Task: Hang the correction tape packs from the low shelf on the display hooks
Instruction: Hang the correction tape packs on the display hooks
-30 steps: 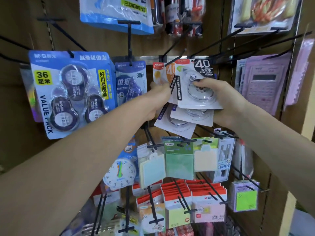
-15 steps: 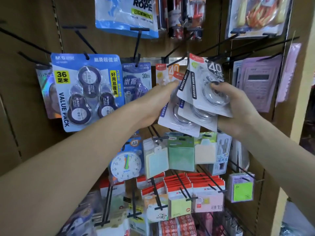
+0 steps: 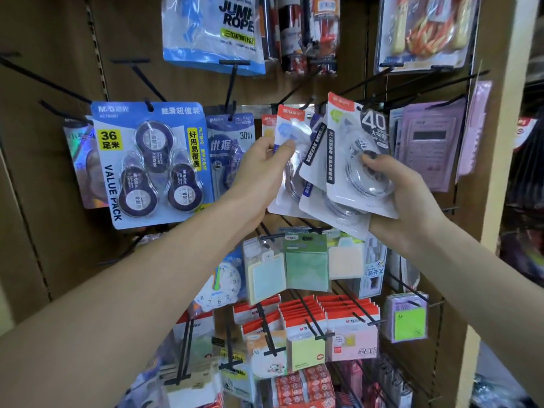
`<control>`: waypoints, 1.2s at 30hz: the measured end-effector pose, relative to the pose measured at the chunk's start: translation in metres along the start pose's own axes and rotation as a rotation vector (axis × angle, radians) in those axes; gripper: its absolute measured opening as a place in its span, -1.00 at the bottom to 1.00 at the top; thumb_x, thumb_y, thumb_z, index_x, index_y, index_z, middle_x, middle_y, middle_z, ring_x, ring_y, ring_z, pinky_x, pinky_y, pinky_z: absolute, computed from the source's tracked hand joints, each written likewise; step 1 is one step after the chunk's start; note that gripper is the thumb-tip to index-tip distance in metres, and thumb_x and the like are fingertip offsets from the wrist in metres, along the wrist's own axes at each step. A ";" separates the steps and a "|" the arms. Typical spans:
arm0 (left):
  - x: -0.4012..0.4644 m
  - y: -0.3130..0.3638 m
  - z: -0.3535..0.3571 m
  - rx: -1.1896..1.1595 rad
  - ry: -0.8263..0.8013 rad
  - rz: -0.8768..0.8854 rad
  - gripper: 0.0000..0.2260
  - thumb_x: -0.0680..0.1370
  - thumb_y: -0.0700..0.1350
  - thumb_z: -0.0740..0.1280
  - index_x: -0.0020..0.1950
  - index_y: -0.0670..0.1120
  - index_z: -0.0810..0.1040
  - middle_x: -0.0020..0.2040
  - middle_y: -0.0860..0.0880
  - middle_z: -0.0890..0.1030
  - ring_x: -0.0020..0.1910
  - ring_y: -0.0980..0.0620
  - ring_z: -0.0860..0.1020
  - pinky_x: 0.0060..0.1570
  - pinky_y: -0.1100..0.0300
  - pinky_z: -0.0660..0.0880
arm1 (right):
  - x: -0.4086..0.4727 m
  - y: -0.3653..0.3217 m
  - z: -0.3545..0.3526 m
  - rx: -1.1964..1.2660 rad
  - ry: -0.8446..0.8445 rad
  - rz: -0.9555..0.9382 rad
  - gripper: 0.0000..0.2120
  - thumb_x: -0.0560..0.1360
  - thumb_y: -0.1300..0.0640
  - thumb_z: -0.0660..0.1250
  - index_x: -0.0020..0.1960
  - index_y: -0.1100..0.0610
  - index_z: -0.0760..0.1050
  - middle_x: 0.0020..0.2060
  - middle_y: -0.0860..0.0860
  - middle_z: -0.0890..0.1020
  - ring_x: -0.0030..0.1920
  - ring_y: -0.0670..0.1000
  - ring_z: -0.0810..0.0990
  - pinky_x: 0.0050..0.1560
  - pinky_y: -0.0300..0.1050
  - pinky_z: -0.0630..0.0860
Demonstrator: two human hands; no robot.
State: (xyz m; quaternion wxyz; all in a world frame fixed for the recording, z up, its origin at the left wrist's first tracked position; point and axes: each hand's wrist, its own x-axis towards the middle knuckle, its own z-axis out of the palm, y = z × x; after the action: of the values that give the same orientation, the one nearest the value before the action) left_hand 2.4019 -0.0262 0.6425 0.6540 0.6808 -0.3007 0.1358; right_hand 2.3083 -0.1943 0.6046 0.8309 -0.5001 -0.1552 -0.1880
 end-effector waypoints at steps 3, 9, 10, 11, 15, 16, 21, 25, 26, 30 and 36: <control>-0.003 0.005 0.002 -0.006 -0.022 0.002 -0.74 0.48 0.17 0.32 -0.12 -0.02 0.54 0.15 -0.33 0.62 0.16 -0.34 0.61 0.27 -0.36 0.50 | -0.003 -0.004 -0.002 -0.039 -0.016 -0.045 -0.68 0.64 0.15 0.26 -0.15 0.04 0.75 -0.05 0.02 0.76 -0.03 0.04 0.76 0.07 0.01 0.68; 0.003 0.015 0.010 -0.078 -0.017 -0.015 -0.87 0.67 -0.01 0.30 -0.04 0.01 0.56 0.02 -0.13 0.70 0.07 -0.20 0.68 0.19 -0.29 0.59 | 0.002 -0.016 0.005 -0.034 0.001 -0.084 -0.71 0.63 0.15 0.30 -0.14 0.02 0.76 0.01 0.04 0.77 0.03 0.07 0.76 0.13 0.09 0.65; 0.004 0.016 0.011 -0.084 -0.020 -0.016 -0.87 0.68 -0.03 0.29 -0.02 0.00 0.56 0.01 -0.11 0.70 0.04 -0.15 0.69 0.17 -0.26 0.60 | 0.003 -0.016 0.004 -0.029 -0.004 -0.085 -0.72 0.63 0.15 0.30 -0.13 0.02 0.76 0.02 0.04 0.77 0.05 0.07 0.76 0.16 0.10 0.64; 0.004 0.016 0.012 -0.086 -0.018 -0.013 -0.87 0.69 -0.03 0.28 -0.03 0.01 0.56 -0.01 -0.08 0.70 0.02 -0.12 0.68 0.16 -0.24 0.61 | 0.003 -0.017 0.003 -0.032 -0.017 -0.086 -0.70 0.63 0.14 0.29 -0.14 0.01 0.77 0.02 0.03 0.77 0.06 0.07 0.75 0.19 0.10 0.63; 0.000 0.012 0.014 -0.059 0.007 0.015 -0.83 0.64 0.03 0.30 -0.13 0.03 0.54 -0.07 -0.12 0.69 0.01 -0.18 0.66 0.21 -0.29 0.56 | 0.000 -0.017 0.001 -0.062 -0.053 -0.084 -0.62 0.65 0.13 0.26 -0.20 -0.03 0.78 -0.03 -0.02 0.77 0.03 0.02 0.75 0.23 0.06 0.62; -0.001 0.011 0.013 -0.052 0.009 0.022 -0.79 0.58 0.10 0.32 -0.15 0.00 0.53 -0.07 -0.16 0.66 -0.02 -0.19 0.65 0.20 -0.34 0.52 | -0.001 -0.016 0.001 -0.064 -0.055 -0.081 -0.63 0.64 0.13 0.26 -0.20 -0.02 0.77 -0.03 -0.02 0.76 0.03 0.02 0.75 0.23 0.06 0.63; -0.003 0.003 0.010 -0.052 0.002 0.022 -0.58 0.37 0.26 0.35 -0.08 -0.09 0.54 -0.05 -0.22 0.61 -0.08 -0.13 0.56 0.20 -0.40 0.48 | -0.002 -0.012 -0.005 -0.086 -0.053 -0.065 -0.76 0.62 0.10 0.30 -0.09 0.01 0.73 -0.01 0.01 0.75 0.04 0.03 0.73 0.23 0.06 0.61; -0.001 0.001 0.008 -0.098 0.027 0.018 -0.82 0.62 0.04 0.32 0.01 -0.05 0.60 0.05 -0.19 0.71 0.10 -0.25 0.67 0.22 -0.34 0.55 | 0.000 -0.012 -0.001 -0.078 -0.068 -0.074 -0.71 0.63 0.12 0.29 -0.14 0.01 0.75 -0.04 0.01 0.75 -0.01 0.02 0.75 0.15 0.03 0.66; 0.000 0.001 0.008 -0.105 0.035 0.016 -0.84 0.64 0.02 0.31 0.04 -0.05 0.60 0.07 -0.19 0.72 0.12 -0.24 0.67 0.22 -0.32 0.56 | 0.001 -0.012 0.001 -0.073 -0.065 -0.078 -0.72 0.63 0.13 0.29 -0.13 0.02 0.74 -0.05 0.01 0.76 -0.03 0.02 0.75 0.10 0.01 0.68; 0.006 0.009 0.009 -0.111 0.057 0.004 -0.83 0.62 0.03 0.33 0.04 -0.05 0.59 0.09 -0.22 0.71 0.13 -0.26 0.67 0.22 -0.31 0.56 | 0.007 -0.015 0.007 -0.063 -0.029 -0.092 -0.82 0.63 0.15 0.29 -0.01 0.07 0.67 -0.07 0.01 0.76 -0.06 0.01 0.76 -0.02 -0.05 0.69; 0.010 0.012 0.007 -0.073 0.042 0.024 -0.75 0.58 0.06 0.33 0.05 -0.11 0.60 0.15 -0.36 0.62 0.16 -0.38 0.61 0.23 -0.36 0.53 | 0.007 -0.015 0.006 -0.076 -0.017 -0.108 -0.83 0.64 0.13 0.27 0.04 0.06 0.65 -0.08 -0.02 0.76 -0.05 -0.01 0.76 -0.06 -0.09 0.68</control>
State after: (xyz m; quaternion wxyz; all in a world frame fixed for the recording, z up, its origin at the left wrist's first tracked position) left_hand 2.4006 -0.0351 0.6571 0.6830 0.6498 -0.2995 0.1468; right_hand 2.3072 -0.1962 0.6218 0.7986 -0.5239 -0.1818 -0.2339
